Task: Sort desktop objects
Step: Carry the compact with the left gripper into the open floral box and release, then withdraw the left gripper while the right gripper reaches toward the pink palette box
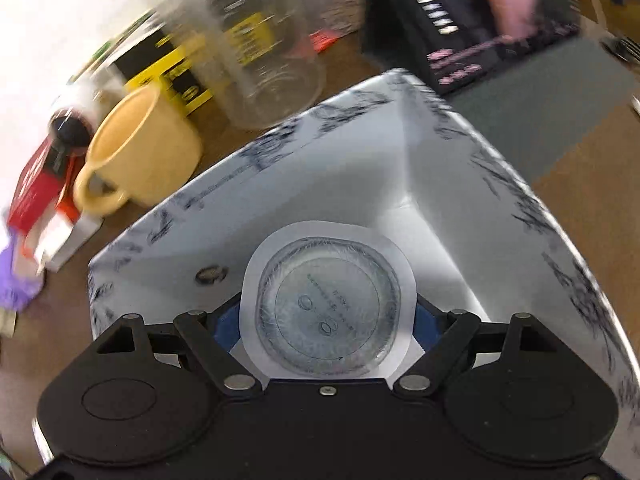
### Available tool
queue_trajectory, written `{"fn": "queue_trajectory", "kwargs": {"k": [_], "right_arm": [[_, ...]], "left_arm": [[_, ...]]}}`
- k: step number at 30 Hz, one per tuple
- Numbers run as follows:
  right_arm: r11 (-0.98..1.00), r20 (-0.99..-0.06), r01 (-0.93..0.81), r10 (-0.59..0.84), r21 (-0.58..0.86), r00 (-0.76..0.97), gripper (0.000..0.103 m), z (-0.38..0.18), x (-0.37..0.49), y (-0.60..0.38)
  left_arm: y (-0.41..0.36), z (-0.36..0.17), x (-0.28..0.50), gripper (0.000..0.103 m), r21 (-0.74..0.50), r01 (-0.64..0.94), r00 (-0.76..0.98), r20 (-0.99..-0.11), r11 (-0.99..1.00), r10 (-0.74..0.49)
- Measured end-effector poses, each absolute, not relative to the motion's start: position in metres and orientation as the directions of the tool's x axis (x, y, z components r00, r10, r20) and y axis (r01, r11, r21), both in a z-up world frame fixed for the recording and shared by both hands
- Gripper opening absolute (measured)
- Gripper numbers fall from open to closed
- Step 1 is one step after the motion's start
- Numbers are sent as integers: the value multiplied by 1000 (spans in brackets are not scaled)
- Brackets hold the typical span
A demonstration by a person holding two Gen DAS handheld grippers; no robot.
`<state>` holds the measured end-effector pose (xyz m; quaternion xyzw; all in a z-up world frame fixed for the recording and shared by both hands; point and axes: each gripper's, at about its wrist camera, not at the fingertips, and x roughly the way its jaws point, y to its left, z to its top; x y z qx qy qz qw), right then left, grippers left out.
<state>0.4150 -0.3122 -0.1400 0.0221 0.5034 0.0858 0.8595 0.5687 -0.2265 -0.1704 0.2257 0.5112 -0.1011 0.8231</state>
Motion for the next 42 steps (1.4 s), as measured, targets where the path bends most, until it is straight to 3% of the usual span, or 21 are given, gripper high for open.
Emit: {"fn": "queue_trajectory", "kwargs": {"k": [6,21,26,29,33,36,39,42], "right_arm": [[985,-859,-140,159,103,486,97,-138,413,-309],[986,-859,-142,148,89,490,97,-135,408,-308],[991,-863,-106,127,86,489,98,-140,405,-311],[991,-846,-102,127,87,518,98,-133,401,-312],[990,-802,-123,127,68,583,98,-110,389,-311],[990,-765,-141,113,30,633,101,-89,373,-310],[985,-726,-174,114,-7,678,103,-66,348,-308],[977,-690,-211,133,-30,712,103,-46,320,-304]], "left_arm": [[-222,-167,573,81,272,343,469,-879,899,87],[-220,-160,573,83,256,398,417,-906,881,75],[-219,-141,561,93,290,432,461,-885,854,68],[-215,-121,549,93,288,454,490,-871,843,33],[-193,-77,515,94,244,442,579,-813,863,-66],[-171,-44,478,103,212,426,664,-733,880,-145],[-139,-14,434,103,169,427,722,-655,888,-223],[-111,2,396,103,106,404,734,-630,909,-253]]}}
